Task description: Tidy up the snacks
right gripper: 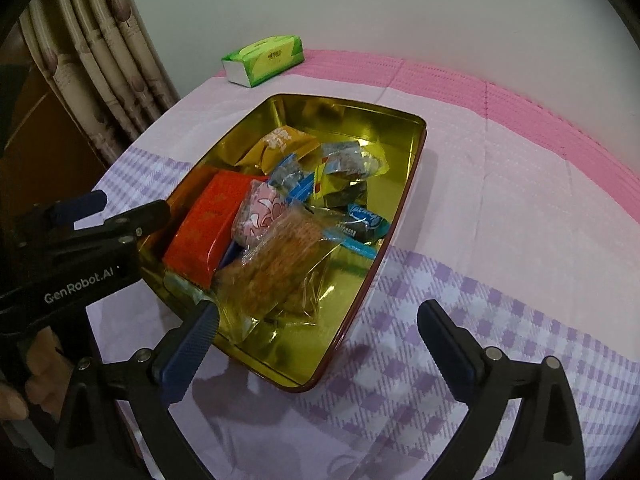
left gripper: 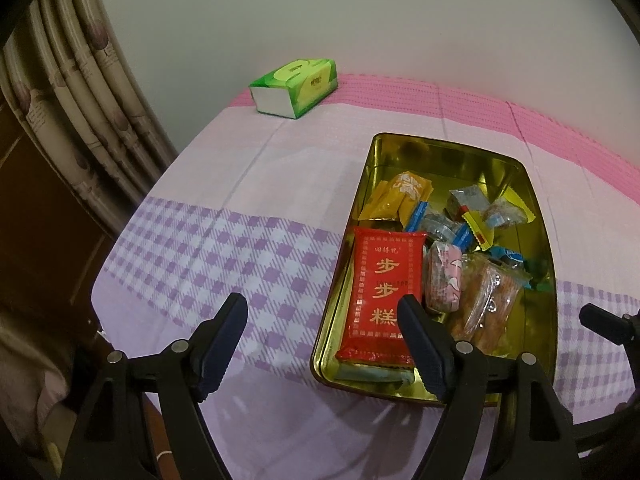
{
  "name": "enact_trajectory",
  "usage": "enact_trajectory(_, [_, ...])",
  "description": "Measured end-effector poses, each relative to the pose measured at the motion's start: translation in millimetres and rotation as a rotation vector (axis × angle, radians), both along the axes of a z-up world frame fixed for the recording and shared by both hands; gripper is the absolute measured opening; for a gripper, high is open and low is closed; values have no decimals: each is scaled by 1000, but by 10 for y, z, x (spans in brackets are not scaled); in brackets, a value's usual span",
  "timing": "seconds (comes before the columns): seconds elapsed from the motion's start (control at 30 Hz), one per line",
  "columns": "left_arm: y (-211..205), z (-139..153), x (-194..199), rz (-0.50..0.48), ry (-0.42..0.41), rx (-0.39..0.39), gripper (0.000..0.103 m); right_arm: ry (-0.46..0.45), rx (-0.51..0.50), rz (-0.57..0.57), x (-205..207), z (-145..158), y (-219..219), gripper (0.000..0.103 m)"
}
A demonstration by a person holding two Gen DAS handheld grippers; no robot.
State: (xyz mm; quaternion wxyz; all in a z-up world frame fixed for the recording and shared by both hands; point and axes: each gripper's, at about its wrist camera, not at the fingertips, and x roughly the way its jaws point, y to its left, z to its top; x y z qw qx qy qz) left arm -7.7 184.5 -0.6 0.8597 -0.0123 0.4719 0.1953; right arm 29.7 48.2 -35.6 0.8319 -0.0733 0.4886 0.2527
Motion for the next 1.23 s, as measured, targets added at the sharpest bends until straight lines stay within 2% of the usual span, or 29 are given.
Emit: enact_trajectory(1.23, [26, -26, 7, -14, 9, -13, 80, 28, -2, 14, 8, -73, 41, 99])
